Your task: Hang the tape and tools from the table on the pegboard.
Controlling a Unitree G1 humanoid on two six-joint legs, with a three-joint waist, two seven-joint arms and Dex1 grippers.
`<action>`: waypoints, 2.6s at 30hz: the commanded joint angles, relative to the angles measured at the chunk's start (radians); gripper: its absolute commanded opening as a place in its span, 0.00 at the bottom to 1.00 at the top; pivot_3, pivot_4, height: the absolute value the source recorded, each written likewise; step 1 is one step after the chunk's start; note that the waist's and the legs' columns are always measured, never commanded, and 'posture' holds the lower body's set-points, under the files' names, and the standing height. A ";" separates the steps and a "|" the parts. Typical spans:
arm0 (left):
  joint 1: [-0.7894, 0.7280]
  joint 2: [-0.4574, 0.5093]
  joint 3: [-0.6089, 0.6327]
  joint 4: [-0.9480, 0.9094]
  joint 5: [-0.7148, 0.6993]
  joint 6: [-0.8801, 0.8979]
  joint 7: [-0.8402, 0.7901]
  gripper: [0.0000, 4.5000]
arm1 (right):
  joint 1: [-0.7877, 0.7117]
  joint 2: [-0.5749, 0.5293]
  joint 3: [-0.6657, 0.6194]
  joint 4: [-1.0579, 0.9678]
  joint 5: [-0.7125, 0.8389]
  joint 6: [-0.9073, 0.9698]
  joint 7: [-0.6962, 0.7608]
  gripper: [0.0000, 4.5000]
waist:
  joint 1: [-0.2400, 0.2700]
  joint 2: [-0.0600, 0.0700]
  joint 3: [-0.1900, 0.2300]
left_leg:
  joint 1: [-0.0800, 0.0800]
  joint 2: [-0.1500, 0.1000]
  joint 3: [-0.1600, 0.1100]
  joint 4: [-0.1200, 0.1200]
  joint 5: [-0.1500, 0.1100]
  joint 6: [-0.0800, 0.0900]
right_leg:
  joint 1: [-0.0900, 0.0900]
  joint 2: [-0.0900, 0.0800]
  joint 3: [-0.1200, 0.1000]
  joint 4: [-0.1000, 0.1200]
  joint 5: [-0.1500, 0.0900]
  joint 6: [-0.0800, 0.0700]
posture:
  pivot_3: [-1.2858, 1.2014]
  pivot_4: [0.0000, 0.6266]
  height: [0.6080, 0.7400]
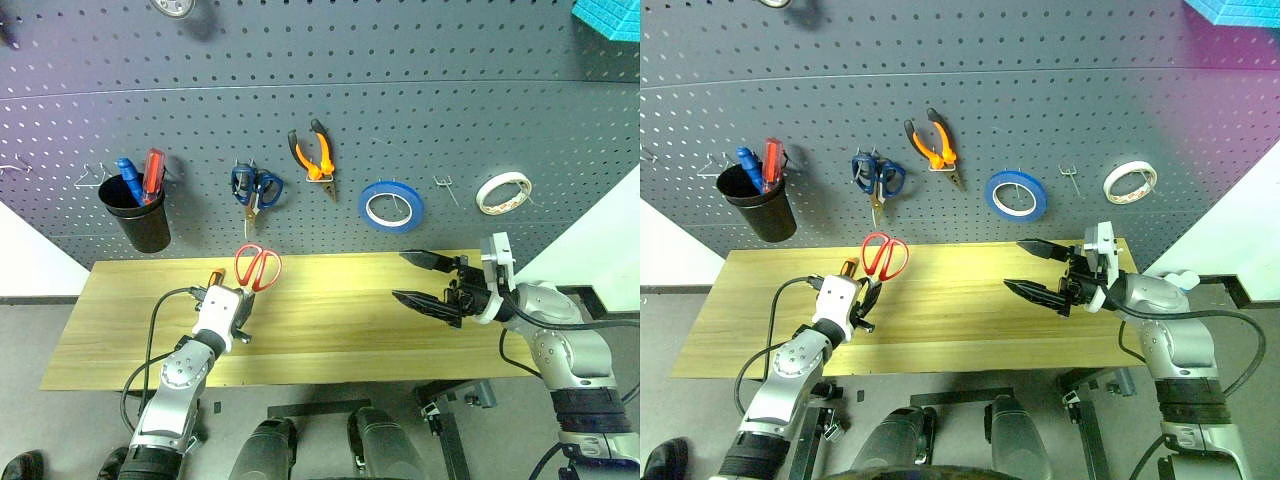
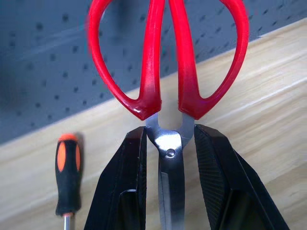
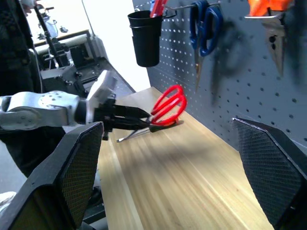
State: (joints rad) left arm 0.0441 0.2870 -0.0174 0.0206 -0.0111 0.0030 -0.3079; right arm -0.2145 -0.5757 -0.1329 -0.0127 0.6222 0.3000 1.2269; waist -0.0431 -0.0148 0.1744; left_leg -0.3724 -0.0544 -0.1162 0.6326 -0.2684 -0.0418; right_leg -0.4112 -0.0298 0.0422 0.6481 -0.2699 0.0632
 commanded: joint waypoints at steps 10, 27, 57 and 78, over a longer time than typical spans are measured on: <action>0.117 0.040 0.037 -0.085 -0.060 -0.336 -0.092 0.24 | -0.009 0.034 -0.092 0.030 0.181 0.077 0.062 1.00 | 0.000 0.001 0.001 | 0.000 0.000 0.000 0.000 0.000 0.000 | 0.000 0.000 0.000 0.000 0.000 0.000 | 0.48 0.26 1.00; 0.123 0.026 0.098 -0.086 -0.046 -0.538 -0.026 0.24 | -0.016 0.069 -0.115 0.101 0.239 0.133 0.089 1.00 | 0.002 0.002 0.000 | 0.000 0.000 0.001 0.000 0.000 0.000 | 0.001 0.000 0.000 0.000 0.000 0.000 | 0.49 0.22 1.00; -0.149 0.021 0.087 0.062 -0.105 -0.527 -0.078 0.24 | 0.005 0.104 -0.094 0.072 0.205 0.114 0.092 1.00 | 0.000 0.003 -0.001 | 0.001 0.000 0.001 0.003 -0.001 0.001 | 0.001 0.001 0.000 0.002 0.001 0.001 | 0.48 0.23 1.00; -0.229 -0.002 0.080 0.126 -0.047 -0.416 -0.026 0.24 | 0.013 0.096 -0.097 0.058 0.193 0.117 0.087 1.00 | 0.000 0.003 -0.001 | 0.000 0.000 0.001 0.006 -0.001 0.002 | 0.002 0.001 0.000 0.002 0.001 0.001 | 0.47 0.24 1.00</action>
State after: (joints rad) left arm -0.1654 0.2767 0.0515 0.1448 -0.0705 -0.4151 -0.3521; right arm -0.2000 -0.4747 -0.2175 0.0817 0.8069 0.4271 1.3110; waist -0.0436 -0.0117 0.1734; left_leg -0.3721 -0.0545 -0.1152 0.6388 -0.2696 -0.0395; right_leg -0.4090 -0.0286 0.0423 0.6503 -0.2687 0.0648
